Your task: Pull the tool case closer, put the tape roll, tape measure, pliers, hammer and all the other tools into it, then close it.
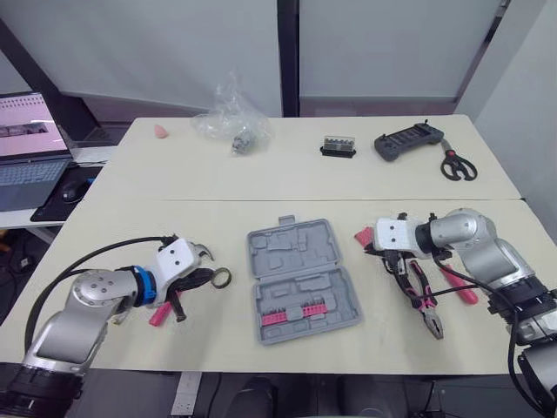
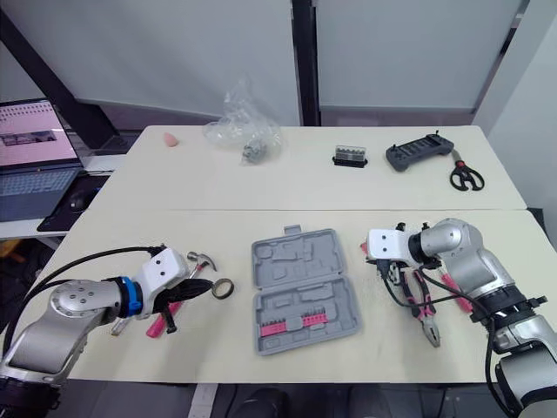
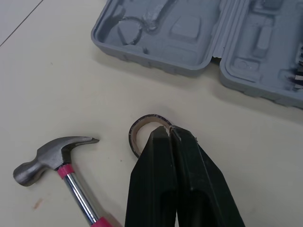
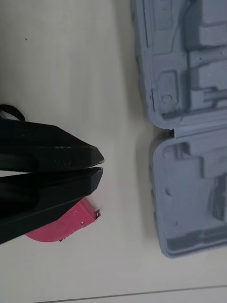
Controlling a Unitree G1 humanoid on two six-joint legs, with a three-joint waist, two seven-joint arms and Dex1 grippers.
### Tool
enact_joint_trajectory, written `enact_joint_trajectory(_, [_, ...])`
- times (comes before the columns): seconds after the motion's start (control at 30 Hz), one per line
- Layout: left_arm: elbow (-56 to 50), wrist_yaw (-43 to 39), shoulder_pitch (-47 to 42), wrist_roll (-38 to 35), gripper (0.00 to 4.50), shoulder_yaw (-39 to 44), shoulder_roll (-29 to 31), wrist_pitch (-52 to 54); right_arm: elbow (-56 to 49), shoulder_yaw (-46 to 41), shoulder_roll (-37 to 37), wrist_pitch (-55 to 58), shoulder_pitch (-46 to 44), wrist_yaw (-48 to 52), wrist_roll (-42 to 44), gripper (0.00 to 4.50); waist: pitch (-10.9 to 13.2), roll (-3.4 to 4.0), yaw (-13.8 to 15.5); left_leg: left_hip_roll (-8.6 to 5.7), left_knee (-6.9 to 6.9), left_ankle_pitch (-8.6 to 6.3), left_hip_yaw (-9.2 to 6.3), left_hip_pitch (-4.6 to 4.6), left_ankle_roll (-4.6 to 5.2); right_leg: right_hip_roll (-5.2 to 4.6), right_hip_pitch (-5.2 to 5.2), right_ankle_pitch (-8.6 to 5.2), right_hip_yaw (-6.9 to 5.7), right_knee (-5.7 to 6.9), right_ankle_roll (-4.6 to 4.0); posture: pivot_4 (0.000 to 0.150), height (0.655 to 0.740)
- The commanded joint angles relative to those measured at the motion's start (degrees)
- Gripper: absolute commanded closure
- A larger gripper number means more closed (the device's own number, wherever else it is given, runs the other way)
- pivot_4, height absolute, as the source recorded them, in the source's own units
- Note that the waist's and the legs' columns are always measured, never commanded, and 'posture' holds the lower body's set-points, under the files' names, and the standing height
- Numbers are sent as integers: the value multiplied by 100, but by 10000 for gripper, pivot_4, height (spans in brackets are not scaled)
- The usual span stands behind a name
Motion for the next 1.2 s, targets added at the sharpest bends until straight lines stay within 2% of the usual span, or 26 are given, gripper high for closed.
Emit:
enact_joint_trajectory(0.03, [-150, 103, -19, 202, 45000, -222, -23, 81, 117, 101, 72, -230, -153, -35, -192, 44927, 0, 0, 1, 0, 0, 0, 1, 0, 0, 0, 0, 0, 0, -1, 0, 1500, 7400])
enact_joint_trajectory(0.73, [777, 433, -896, 767, 45000, -1259, -1084, 136, 1252, 488, 861, -633, -568, -145, -754, 44927, 3, -5, -2, -2, -1, 1, -3, 1, -2, -1, 2, 1, -2, -5, -1, 1500, 7400])
enact_joint_trajectory(1.0, [901, 317, -1214, 848, 45000, -1611, -1350, 215, 1084, 557, 1045, -612, -530, -103, -717, 44927, 3, -5, -6, -3, 0, 1, -4, 1, -2, -1, 2, 1, -3, -5, -1, 1500, 7400])
enact_joint_trajectory(1.2, [829, 157, -1267, 902, 45000, -1760, -1417, 235, 439, 529, 982, -377, -203, 8, -636, 44927, 3, -5, 3, -4, -1, 1, -6, 1, -2, -2, 2, 1, -3, -5, -1, 1500, 7400])
